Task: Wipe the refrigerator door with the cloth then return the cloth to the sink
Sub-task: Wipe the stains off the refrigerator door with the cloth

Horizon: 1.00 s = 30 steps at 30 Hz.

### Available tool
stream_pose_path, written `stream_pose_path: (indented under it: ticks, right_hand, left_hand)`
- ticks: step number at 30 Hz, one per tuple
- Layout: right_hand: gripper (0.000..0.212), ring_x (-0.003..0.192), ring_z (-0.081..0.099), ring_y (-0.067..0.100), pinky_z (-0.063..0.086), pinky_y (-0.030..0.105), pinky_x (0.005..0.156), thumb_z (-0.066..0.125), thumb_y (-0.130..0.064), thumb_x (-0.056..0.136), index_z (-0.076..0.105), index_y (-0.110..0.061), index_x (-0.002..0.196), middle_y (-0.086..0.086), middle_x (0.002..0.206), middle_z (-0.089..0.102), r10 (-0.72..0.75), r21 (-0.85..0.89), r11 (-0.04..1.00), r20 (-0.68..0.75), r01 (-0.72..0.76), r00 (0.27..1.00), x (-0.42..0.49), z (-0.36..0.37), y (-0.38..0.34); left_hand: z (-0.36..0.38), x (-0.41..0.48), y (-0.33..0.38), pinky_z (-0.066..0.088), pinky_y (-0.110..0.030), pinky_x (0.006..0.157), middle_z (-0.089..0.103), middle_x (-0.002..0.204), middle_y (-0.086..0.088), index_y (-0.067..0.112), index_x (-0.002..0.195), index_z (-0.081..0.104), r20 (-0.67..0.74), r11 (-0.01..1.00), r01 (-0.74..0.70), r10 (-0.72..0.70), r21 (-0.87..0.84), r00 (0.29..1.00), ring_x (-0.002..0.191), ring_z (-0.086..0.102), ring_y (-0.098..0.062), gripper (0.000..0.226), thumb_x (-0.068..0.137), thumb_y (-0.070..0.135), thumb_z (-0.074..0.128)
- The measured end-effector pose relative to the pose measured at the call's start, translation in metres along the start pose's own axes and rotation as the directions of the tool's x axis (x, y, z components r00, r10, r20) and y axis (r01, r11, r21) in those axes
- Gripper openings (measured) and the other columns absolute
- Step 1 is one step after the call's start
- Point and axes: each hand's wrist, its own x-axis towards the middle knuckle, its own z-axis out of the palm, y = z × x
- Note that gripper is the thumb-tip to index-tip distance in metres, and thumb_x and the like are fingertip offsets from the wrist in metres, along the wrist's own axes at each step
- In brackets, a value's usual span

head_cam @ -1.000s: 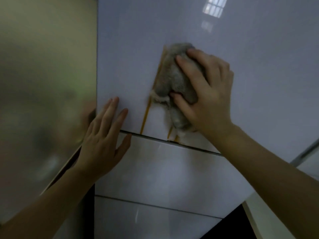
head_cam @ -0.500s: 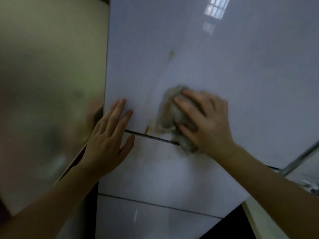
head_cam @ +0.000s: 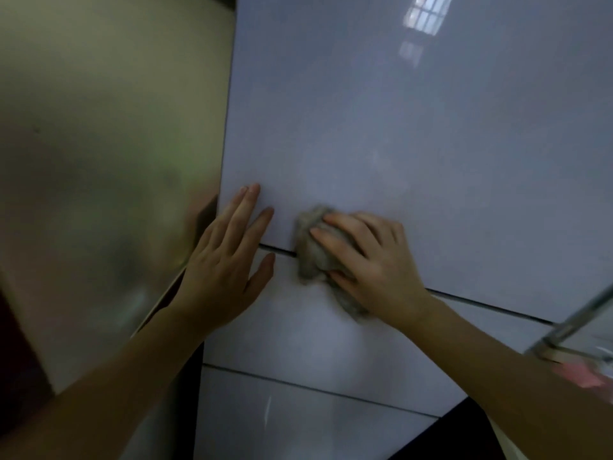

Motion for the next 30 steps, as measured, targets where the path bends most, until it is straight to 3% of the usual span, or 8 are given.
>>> stream_pose_path:
  ticks: [4,9,15,19,23,30]
  right_hand:
    - [0.046,0.118,0.054,0.031,0.040,0.043,0.092,0.075,-0.034,0.093,0.067,-0.017,0.135,0.009,0.138,0.061,-0.009,-0.048,0.999,0.039,0.011,0.999,-0.025,-0.013,0.014]
    - [0.045,0.119,0.052,0.031,0.042,0.044,0.092,0.074,-0.034,0.092,0.067,-0.017,0.133,0.011,0.137,0.063,0.067,0.003,0.998,-0.040,-0.067,0.997,0.011,0.002,-0.002]
    - [0.038,0.117,0.054,0.029,0.043,0.042,0.090,0.065,-0.034,0.098,0.068,-0.020,0.133,0.006,0.136,0.066,0.017,0.029,0.999,-0.062,-0.015,0.998,0.001,0.034,-0.039]
    - [0.041,0.117,0.056,0.031,0.044,0.044,0.092,0.071,-0.031,0.096,0.067,-0.020,0.135,0.006,0.139,0.063,0.022,-0.031,0.999,-0.003,-0.022,1.000,-0.049,0.010,-0.008]
    - [0.036,0.119,0.055,0.034,0.041,0.046,0.092,0.066,-0.032,0.101,0.067,-0.017,0.134,0.007,0.142,0.055,0.077,-0.077,0.994,0.051,-0.073,0.996,-0.090,-0.019,0.019]
    - [0.038,0.118,0.055,0.032,0.043,0.045,0.094,0.067,-0.031,0.097,0.067,-0.019,0.133,0.007,0.139,0.062,0.091,0.027,0.996,-0.027,-0.090,0.996,-0.031,0.027,-0.028]
  left_hand:
    - [-0.003,-0.006,0.000,0.025,-0.047,0.124,0.028,0.162,-0.023,0.002,0.148,0.044,-0.048,0.995,0.085,-0.088,-0.058,0.995,0.152,0.025,-0.037,0.054,0.101,0.028,0.049]
    - [0.008,-0.016,-0.005,0.033,-0.056,0.119,0.027,0.161,-0.026,-0.001,0.149,0.043,-0.029,0.995,0.075,-0.077,-0.059,0.997,0.153,0.024,-0.040,0.055,0.101,0.026,0.053]
    - [0.011,-0.023,-0.010,0.030,-0.056,0.120,0.024,0.162,-0.027,-0.002,0.150,0.040,-0.011,0.997,0.037,-0.038,-0.075,0.999,0.153,0.022,-0.041,0.056,0.104,0.030,0.047]
    - [0.010,-0.023,-0.008,0.025,-0.052,0.124,0.020,0.164,-0.025,-0.001,0.152,0.035,0.013,0.994,0.059,-0.058,-0.093,0.998,0.155,0.016,-0.038,0.059,0.102,0.028,0.048]
    - [0.008,-0.023,-0.007,0.024,-0.051,0.125,0.019,0.165,-0.023,0.000,0.154,0.034,0.035,0.989,0.089,-0.085,-0.121,0.996,0.156,0.014,-0.036,0.060,0.102,0.029,0.045]
    - [0.009,-0.024,-0.007,0.023,-0.054,0.124,0.020,0.163,-0.027,-0.002,0.152,0.035,0.019,0.993,0.047,-0.045,-0.106,0.999,0.155,0.016,-0.040,0.059,0.102,0.026,0.048]
